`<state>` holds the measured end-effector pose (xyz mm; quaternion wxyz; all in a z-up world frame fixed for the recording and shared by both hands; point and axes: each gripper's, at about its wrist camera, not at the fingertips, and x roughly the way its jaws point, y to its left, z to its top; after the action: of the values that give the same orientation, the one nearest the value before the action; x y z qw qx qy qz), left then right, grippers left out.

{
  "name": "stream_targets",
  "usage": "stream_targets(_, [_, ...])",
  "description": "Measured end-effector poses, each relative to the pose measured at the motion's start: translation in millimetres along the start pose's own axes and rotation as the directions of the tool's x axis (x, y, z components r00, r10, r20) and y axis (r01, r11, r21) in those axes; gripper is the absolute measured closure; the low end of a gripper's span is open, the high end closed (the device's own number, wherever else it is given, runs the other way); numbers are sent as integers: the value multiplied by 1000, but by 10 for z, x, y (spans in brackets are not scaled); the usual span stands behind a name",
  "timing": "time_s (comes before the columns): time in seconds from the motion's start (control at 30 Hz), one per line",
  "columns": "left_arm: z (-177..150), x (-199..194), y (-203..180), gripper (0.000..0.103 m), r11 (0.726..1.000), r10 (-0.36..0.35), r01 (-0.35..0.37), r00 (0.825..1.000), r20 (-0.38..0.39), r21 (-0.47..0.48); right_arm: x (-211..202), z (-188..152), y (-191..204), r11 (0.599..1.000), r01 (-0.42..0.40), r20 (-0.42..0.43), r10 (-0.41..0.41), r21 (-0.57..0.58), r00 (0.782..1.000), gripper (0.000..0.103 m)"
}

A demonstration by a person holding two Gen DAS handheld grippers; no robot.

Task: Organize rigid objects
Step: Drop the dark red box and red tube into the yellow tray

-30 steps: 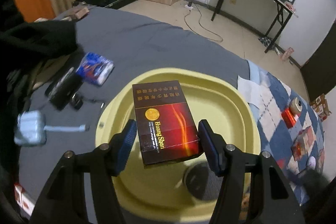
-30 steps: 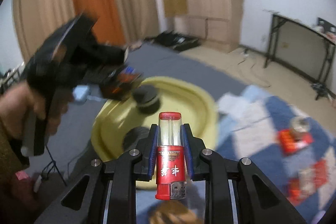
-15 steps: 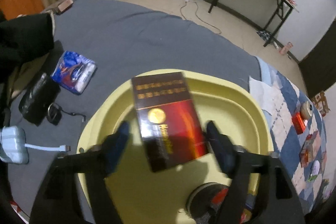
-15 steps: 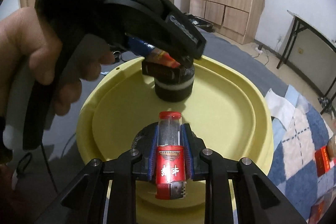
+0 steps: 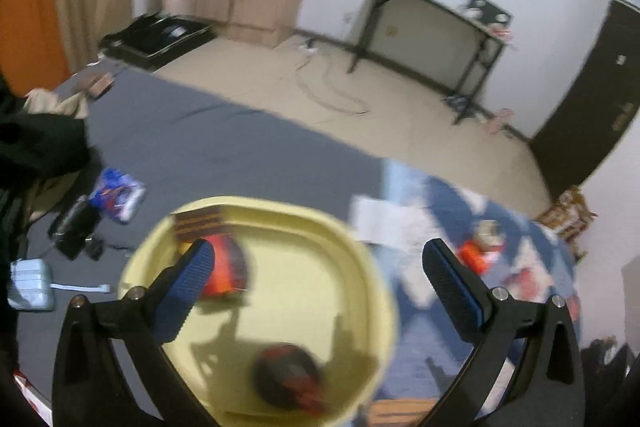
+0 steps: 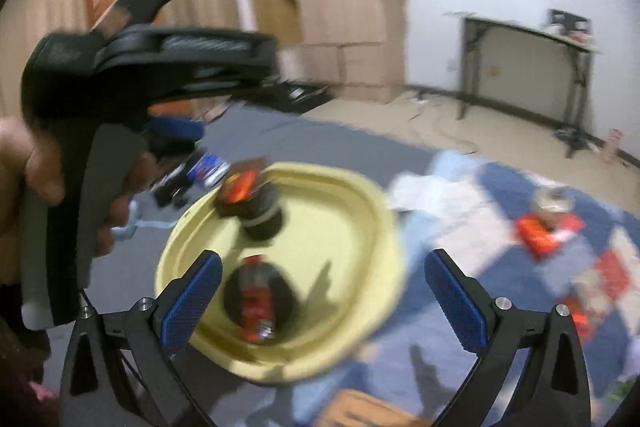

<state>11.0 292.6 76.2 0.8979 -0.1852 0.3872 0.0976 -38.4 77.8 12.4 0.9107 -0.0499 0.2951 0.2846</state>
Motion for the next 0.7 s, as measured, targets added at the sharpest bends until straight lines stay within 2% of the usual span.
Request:
stream_targets(0.13, [-4,-116,-532,0,996,-88,87,996,-23,-12,-781,62,-659,992,104,45,-107,68,993,0])
stream_targets(0.2, [-55,-191,-856,0,991,-131,131,991,-6,19,-1180,77,-1021,985,148,65,-155,92,986,0])
stream_targets(0.3, [-139,-191,-1203,0,987,-154,155,988,-20,51,-1813,65,-1637,958,258,74,-268,127,960,0])
stream_targets(0.43, [-356,-53,-1579,0,983,-167,171,984,-65,66,-2379,-116,-2164,910,363,74,-383,198,921,0])
stream_targets(0.57, [-604,182,-1812,0,981,-155,167,981,-114,104,-2592,-457,-2595,857,389,38,-426,339,904,0])
stream_targets(0.63, [-738,292,-1914,0,981,-104,120,988,-111,150,-2581,-555,-2675,842,383,24,-423,380,906,0])
stream_targets(0.7, [-837,388,-1966,0,977,-99,119,988,-120,175,-2554,-618,-2760,831,389,-2,-423,399,906,0])
